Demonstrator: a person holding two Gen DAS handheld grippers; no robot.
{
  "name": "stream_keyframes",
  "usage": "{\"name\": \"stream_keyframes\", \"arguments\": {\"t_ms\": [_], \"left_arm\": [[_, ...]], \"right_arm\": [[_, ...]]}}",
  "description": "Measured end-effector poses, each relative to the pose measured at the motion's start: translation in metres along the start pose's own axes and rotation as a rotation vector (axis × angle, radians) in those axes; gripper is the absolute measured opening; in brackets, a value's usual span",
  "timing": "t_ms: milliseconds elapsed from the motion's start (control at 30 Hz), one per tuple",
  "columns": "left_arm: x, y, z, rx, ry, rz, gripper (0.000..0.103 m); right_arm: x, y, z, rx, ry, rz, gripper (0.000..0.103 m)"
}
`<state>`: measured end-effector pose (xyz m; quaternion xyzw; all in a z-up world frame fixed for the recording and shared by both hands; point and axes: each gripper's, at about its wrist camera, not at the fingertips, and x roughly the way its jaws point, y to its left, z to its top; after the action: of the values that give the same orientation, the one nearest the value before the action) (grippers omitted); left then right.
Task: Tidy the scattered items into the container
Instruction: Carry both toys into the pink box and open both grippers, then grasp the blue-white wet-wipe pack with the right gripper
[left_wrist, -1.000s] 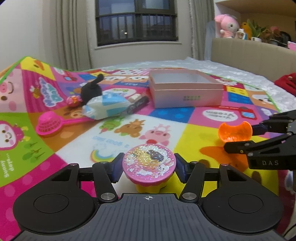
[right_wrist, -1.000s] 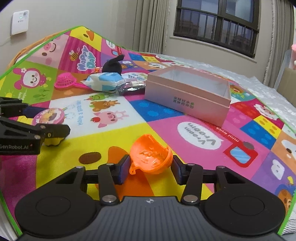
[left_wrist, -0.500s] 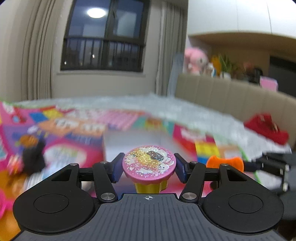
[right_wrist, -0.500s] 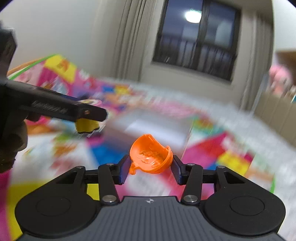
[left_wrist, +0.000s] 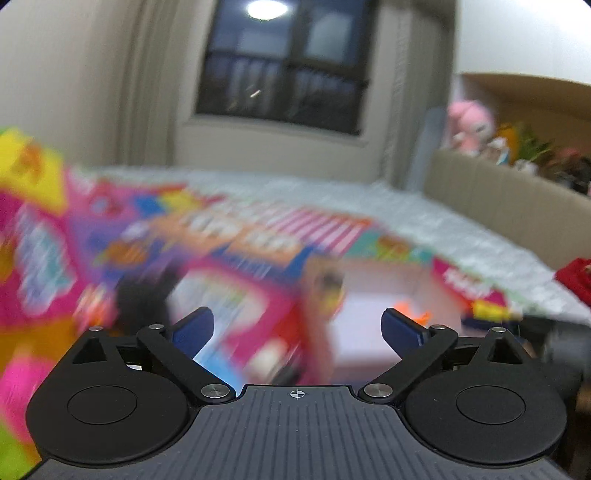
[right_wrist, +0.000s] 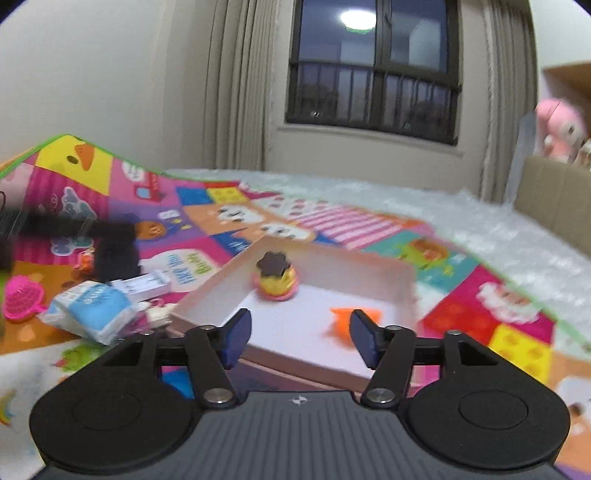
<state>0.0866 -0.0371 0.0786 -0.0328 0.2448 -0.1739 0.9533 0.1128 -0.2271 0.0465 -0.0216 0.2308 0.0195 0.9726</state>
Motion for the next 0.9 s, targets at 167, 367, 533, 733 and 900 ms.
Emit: {"name": "stream_keyframes", "arguments": {"t_ms": [167,367,533,733,900], "left_arm": [[-0.031,0.028,-0.052,-0.054,0.082,0.06,0.102],[-0.06,0.046,-0.07,-0.07,0.074,0.087,0.103],[-0.072,0.054,-0.071,-0.098,0.054,0.08,0.103],[-0.072,0.057,-0.086,-0.098,0.056,0.122,0.103],[-0.064,0.066,-0.102,-0.111,0.09,0.176,0.103]], "right_arm": [[0.043,0.008,0.013,0.09,0.046,0.01,0.045],[0.065,0.006,0.014,0.185,0.227,0.149,0.045],[0.027,0.011,0.002,0.13,0.263,0.179,0.045],[-0.016,0.05,0.009,-0.027,0.173,0.174,0.051],[-0.015,0.097,0.029,-0.091,0.166,0.228,0.046]]}}
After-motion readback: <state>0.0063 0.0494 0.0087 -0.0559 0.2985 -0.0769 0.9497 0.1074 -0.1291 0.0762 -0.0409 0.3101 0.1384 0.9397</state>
